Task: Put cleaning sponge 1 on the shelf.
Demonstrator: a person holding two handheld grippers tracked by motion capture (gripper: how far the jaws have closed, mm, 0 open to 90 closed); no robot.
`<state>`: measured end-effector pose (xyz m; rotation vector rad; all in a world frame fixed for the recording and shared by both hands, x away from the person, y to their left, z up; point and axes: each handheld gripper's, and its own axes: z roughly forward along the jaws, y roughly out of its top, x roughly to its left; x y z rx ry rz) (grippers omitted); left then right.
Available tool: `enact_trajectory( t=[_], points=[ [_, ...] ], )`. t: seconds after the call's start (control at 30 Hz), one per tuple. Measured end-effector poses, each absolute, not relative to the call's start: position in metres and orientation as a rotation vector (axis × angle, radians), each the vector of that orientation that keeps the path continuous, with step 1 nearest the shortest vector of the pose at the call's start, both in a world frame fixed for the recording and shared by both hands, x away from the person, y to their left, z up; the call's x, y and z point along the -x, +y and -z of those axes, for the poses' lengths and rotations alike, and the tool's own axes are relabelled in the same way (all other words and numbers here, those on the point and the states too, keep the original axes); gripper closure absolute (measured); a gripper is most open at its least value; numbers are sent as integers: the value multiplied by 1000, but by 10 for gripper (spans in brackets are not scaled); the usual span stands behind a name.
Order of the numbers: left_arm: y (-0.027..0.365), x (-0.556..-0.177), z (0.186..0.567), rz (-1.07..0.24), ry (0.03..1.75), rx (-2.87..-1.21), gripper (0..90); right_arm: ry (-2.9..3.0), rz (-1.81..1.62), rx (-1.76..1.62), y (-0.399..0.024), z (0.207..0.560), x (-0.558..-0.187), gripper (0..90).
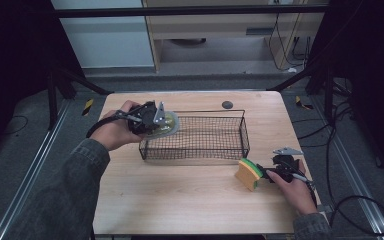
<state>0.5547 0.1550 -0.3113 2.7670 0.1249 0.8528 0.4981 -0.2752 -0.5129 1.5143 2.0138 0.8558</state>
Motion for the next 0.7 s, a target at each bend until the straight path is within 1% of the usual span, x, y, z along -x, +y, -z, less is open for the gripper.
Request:
enact_trajectory(
  t=[0.27,0.4,0.53,0.7],
  points=[
    [143,-560,321,-889,97,-2785,711,2014,-855,-1514,-275,513,-498,5],
    [142,-564,326,-879,108,-2789,711,2012,-857,-1516,-275,513,-498,4],
    [144,-567,329,-901,115,-2779,711,2012,-857,-1515,-275,513,-498,5],
    [145,-572,337,-867,119,-2795,711,2012,-857,-1515,-275,513,-498,4]
  ],
)
